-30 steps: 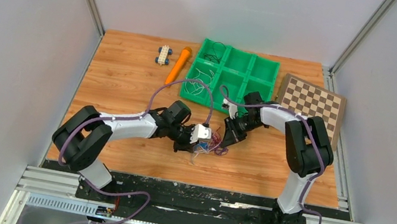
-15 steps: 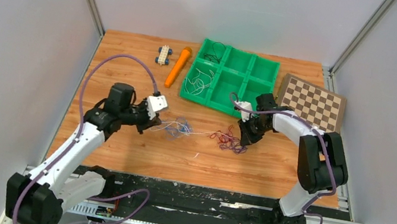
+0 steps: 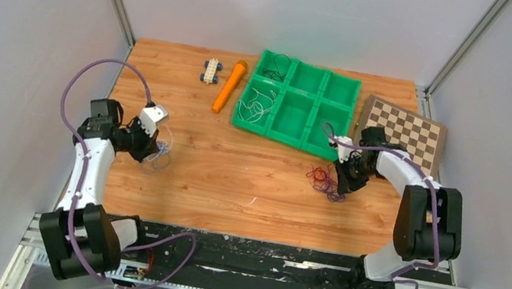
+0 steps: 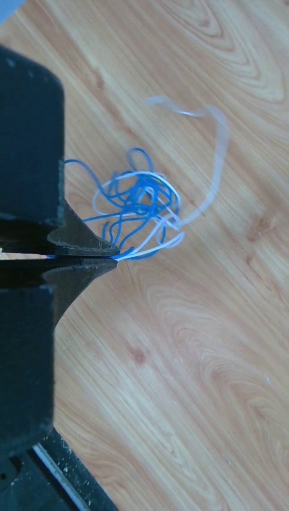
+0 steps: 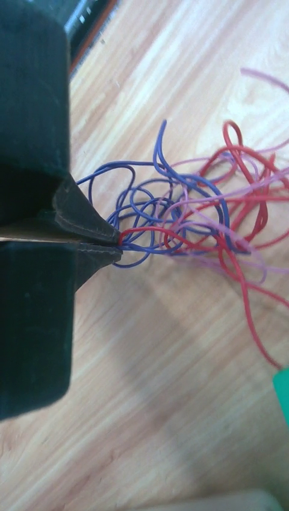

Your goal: Untangle the cables

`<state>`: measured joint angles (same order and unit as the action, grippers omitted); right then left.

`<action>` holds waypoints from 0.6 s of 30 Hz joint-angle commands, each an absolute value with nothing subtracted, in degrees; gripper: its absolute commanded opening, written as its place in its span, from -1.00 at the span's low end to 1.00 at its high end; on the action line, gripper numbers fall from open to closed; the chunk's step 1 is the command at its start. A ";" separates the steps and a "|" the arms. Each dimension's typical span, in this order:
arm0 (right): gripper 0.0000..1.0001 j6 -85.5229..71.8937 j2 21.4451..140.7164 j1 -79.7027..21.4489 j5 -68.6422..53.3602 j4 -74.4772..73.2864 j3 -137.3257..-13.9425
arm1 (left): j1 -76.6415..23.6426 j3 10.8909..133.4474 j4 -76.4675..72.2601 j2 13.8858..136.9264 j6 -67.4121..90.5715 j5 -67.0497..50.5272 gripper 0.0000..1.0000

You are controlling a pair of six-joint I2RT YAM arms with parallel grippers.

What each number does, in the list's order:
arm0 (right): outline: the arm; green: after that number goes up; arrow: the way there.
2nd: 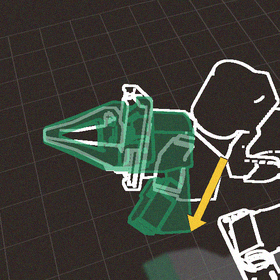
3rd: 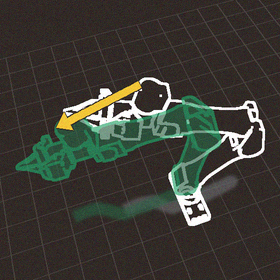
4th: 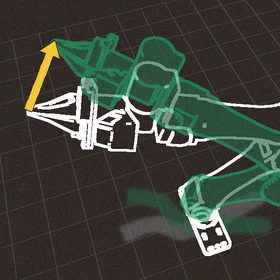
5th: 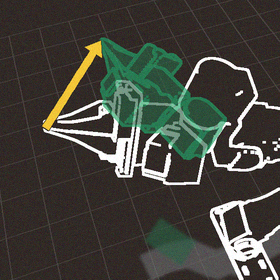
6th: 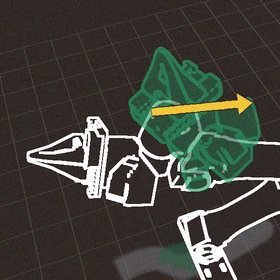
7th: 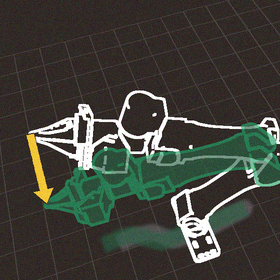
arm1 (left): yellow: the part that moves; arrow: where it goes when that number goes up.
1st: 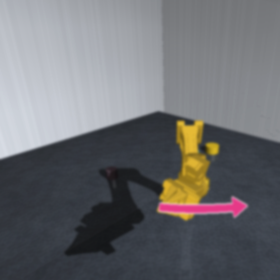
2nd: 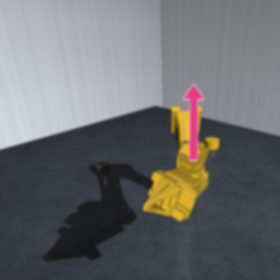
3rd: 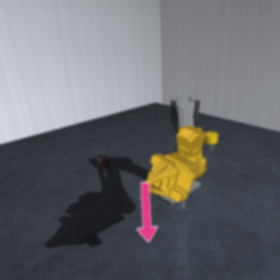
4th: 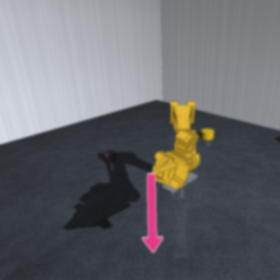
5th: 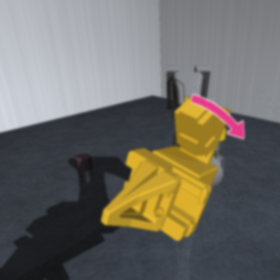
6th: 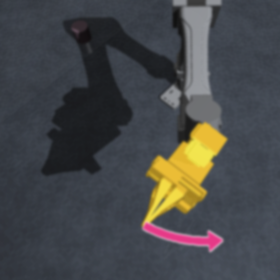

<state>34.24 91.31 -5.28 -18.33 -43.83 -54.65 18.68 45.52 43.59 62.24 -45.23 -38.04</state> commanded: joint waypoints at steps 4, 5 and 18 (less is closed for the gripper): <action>-1.00 36.33 88.71 -5.98 -40.29 -52.08 -60.49 | 11.81 49.14 47.76 62.62 -48.21 -47.85 -1.00; -1.00 36.44 88.20 -6.05 -43.39 -52.81 -61.26 | 8.36 49.09 47.51 61.60 -46.77 -48.14 -1.00; 0.69 31.06 87.95 -11.66 -54.11 -47.77 -67.06 | -13.27 40.58 28.73 57.12 -30.85 -53.39 -1.00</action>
<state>34.30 88.92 -8.05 -45.74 -53.19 -63.66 -11.44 45.69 36.32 56.29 -33.08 -52.73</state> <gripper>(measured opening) 0.825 0.008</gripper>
